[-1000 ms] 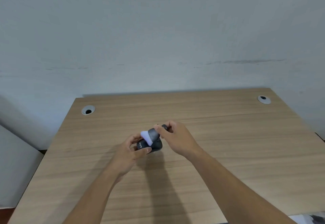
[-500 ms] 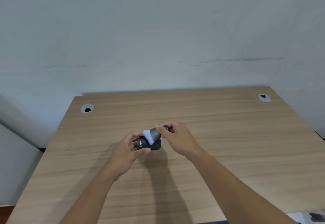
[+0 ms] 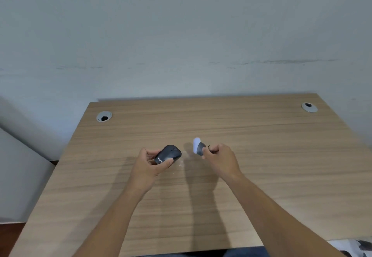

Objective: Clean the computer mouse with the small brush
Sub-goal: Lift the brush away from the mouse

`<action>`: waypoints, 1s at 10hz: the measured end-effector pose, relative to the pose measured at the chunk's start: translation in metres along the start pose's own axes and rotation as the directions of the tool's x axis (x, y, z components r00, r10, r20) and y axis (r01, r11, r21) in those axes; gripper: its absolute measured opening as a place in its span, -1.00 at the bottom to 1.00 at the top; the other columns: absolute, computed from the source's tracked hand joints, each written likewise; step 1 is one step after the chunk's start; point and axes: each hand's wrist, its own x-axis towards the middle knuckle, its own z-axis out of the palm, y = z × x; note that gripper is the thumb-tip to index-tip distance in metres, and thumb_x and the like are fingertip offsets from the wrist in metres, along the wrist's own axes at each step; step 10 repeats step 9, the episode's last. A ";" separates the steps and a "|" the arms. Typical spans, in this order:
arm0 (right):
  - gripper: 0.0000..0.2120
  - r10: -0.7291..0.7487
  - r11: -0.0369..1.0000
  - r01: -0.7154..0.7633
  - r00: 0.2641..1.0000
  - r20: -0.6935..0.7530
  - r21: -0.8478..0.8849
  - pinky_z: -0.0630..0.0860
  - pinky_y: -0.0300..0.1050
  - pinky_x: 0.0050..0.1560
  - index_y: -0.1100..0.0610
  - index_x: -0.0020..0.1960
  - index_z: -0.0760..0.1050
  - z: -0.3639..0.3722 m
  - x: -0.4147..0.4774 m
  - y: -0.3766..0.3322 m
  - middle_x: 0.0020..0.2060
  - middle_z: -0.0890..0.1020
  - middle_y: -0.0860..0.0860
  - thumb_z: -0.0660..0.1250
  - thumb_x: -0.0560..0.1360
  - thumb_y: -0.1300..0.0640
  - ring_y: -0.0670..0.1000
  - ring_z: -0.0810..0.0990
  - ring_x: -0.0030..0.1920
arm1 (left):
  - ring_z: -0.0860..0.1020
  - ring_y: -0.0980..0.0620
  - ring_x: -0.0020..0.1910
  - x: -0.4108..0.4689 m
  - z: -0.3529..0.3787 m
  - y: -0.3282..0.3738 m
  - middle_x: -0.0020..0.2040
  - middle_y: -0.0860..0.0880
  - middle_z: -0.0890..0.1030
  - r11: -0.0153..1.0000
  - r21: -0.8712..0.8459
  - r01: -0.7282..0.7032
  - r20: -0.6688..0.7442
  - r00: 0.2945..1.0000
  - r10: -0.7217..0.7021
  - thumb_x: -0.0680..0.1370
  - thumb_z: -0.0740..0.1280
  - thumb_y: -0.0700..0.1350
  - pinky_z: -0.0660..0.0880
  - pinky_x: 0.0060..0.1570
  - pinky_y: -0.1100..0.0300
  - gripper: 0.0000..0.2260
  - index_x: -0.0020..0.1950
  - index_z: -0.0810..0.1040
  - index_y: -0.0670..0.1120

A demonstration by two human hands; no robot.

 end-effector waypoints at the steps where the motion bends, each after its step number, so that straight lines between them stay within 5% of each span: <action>1: -0.83 0.026 0.998 -0.023 0.999 0.044 -0.058 0.33 -0.28 -0.36 0.16 -0.16 0.72 0.006 -0.004 0.007 -0.38 0.62 -0.13 0.44 0.50 0.08 -0.10 0.56 -0.31 | 0.77 0.01 0.12 0.005 0.006 -0.013 0.16 -0.04 0.79 0.997 0.068 0.021 -0.071 0.997 -0.017 0.36 0.75 -0.10 0.70 0.19 -0.03 -0.47 0.21 0.57 -0.07; 2: -0.82 0.033 0.994 -0.025 0.996 0.079 -0.111 0.31 -0.31 -0.44 0.15 -0.17 0.73 0.012 -0.008 0.015 -0.42 0.59 -0.08 0.43 0.52 0.09 -0.10 0.50 -0.39 | 0.76 0.00 0.15 0.007 0.013 -0.022 0.13 0.04 0.77 0.993 0.109 0.034 -0.128 0.992 -0.020 0.39 0.74 -0.13 0.69 0.24 -0.11 -0.52 0.18 0.56 -0.05; 3: -0.74 -0.017 0.985 0.036 0.994 0.109 -0.169 0.33 -0.28 -0.42 0.16 -0.22 0.74 0.017 -0.013 0.019 -0.40 0.66 0.06 0.40 0.55 0.06 -0.05 0.49 -0.40 | 0.73 0.02 0.11 0.007 0.019 -0.025 0.08 0.07 0.73 0.975 0.217 0.041 -0.168 0.986 -0.004 0.43 0.71 -0.05 0.65 0.09 0.06 -0.54 0.19 0.56 -0.03; 4: -0.61 -0.097 0.962 0.117 0.991 0.091 -0.247 0.35 -0.12 -0.36 0.14 -0.38 0.55 0.017 -0.011 0.022 -0.50 0.53 0.03 0.35 0.57 -0.01 0.00 0.43 -0.43 | 0.70 0.08 0.05 0.006 0.022 -0.026 0.07 0.09 0.70 0.951 0.307 0.032 -0.163 0.986 0.019 0.43 0.69 0.07 0.58 -0.01 0.12 -0.52 0.21 0.54 0.00; 6: -0.48 -0.230 0.895 0.229 0.972 0.044 -0.383 0.46 0.00 -0.25 0.12 -0.41 0.43 0.014 0.003 0.033 -0.50 0.55 0.01 0.25 0.61 -0.17 0.11 0.55 -0.36 | 0.59 0.07 -0.01 0.004 0.028 -0.027 0.04 0.11 0.56 0.874 0.485 0.023 -0.196 0.977 0.083 0.43 0.65 0.21 0.50 -0.09 0.10 -0.51 0.10 0.50 -0.02; 7: -0.67 -0.403 0.826 0.353 0.915 -0.021 -0.439 0.53 0.05 -0.01 0.08 -0.22 0.63 0.013 0.011 0.042 -0.24 0.65 0.02 0.30 0.66 -0.02 0.14 0.59 -0.12 | 0.56 0.05 0.02 0.007 0.027 -0.030 0.03 0.12 0.51 0.845 0.535 0.011 -0.206 0.971 0.117 0.44 0.59 0.33 0.54 0.04 0.06 -0.53 0.01 0.52 0.01; 8: -0.68 -0.398 0.775 0.332 0.918 -0.006 -0.537 0.47 0.16 0.38 -0.01 0.38 0.63 0.013 0.017 0.056 0.38 0.57 -0.02 0.26 0.71 -0.04 0.11 0.49 0.41 | 0.56 0.04 0.07 0.015 0.020 -0.033 0.04 0.06 0.56 0.860 0.510 -0.031 -0.240 0.954 0.178 0.62 0.36 0.37 0.44 0.10 0.10 -0.56 -0.02 0.59 -0.02; 9: -0.48 -0.397 0.701 0.338 0.916 0.049 -0.628 0.16 0.15 0.65 -0.11 0.71 0.25 0.012 0.022 0.068 0.69 0.25 -0.14 0.07 0.76 -0.13 0.00 0.19 0.69 | 0.53 -0.10 0.36 0.026 0.005 -0.044 0.28 0.00 0.59 0.722 0.676 -0.149 -0.199 0.906 0.373 0.75 0.25 0.13 0.39 0.32 0.03 -0.70 0.26 0.64 -0.04; 10: -0.48 -0.397 0.701 0.338 0.916 0.049 -0.628 0.16 0.15 0.65 -0.11 0.71 0.25 0.012 0.022 0.068 0.69 0.25 -0.14 0.07 0.76 -0.13 0.00 0.19 0.69 | 0.53 -0.10 0.36 0.026 0.005 -0.044 0.28 0.00 0.59 0.722 0.676 -0.149 -0.199 0.906 0.373 0.75 0.25 0.13 0.39 0.32 0.03 -0.70 0.26 0.64 -0.04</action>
